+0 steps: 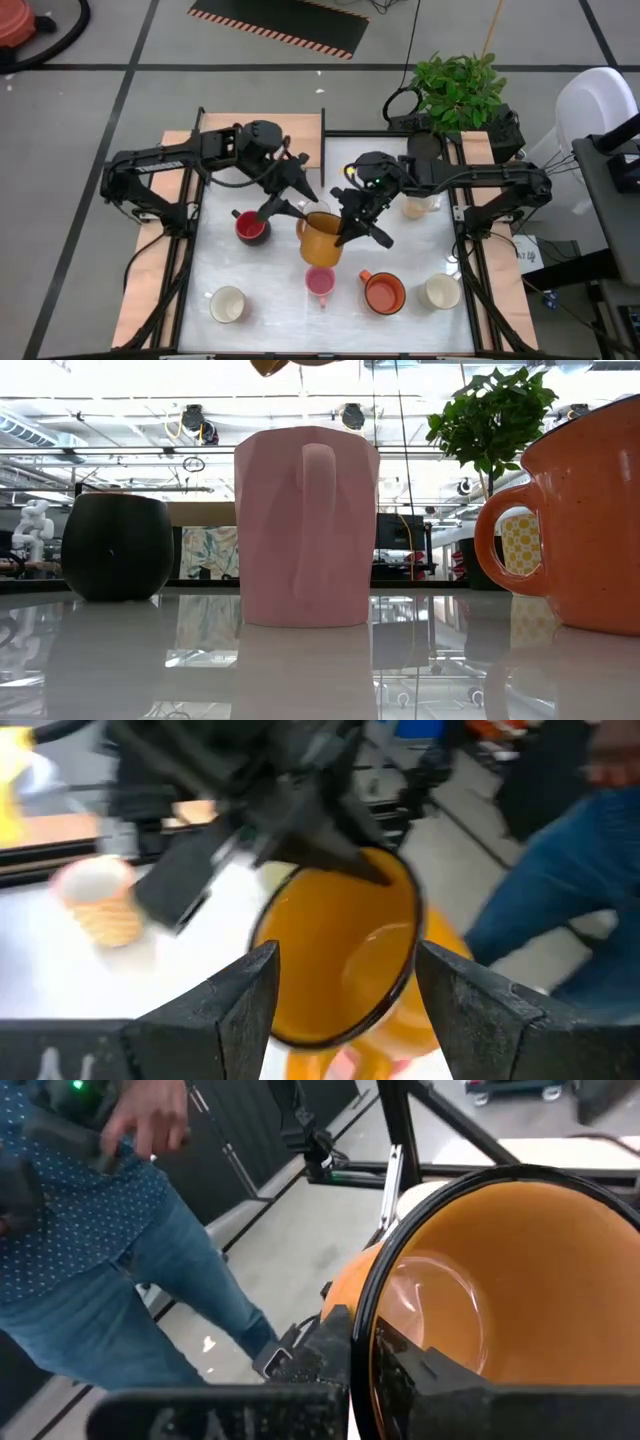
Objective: Place coffee mugs
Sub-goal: Put the yellow mug on the shelf
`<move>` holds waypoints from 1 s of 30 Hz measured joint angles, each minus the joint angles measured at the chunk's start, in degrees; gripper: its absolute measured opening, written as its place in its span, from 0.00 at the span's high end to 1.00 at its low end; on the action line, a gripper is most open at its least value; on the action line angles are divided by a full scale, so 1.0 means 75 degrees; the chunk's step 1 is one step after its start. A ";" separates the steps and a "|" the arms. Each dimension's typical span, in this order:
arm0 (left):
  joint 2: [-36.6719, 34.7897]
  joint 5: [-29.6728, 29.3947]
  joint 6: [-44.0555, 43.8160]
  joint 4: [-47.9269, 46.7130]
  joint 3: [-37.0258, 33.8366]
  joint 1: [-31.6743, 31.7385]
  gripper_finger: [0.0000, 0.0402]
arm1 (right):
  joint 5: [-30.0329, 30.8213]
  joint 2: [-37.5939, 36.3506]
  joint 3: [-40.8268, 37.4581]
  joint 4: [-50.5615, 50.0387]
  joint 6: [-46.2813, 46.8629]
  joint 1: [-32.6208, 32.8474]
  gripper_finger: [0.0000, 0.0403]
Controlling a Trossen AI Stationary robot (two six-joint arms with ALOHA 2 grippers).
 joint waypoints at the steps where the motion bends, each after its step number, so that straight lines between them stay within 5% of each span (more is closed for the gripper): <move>1: 0.0041 0.0196 0.0023 -0.0010 0.0000 -0.0030 0.41 | -0.0090 0.0035 0.0000 0.0032 0.0002 -0.0003 0.98; 11: 0.0268 0.0760 0.0803 -0.0559 -0.0006 -0.0352 0.43 | -0.0518 0.0227 0.0000 0.0502 0.0288 -0.0218 0.98; 30: 0.0343 0.0756 0.1524 -0.0706 -0.0003 0.0012 0.85 | -0.0728 0.0227 -0.0006 0.0398 -0.0069 -0.0463 0.97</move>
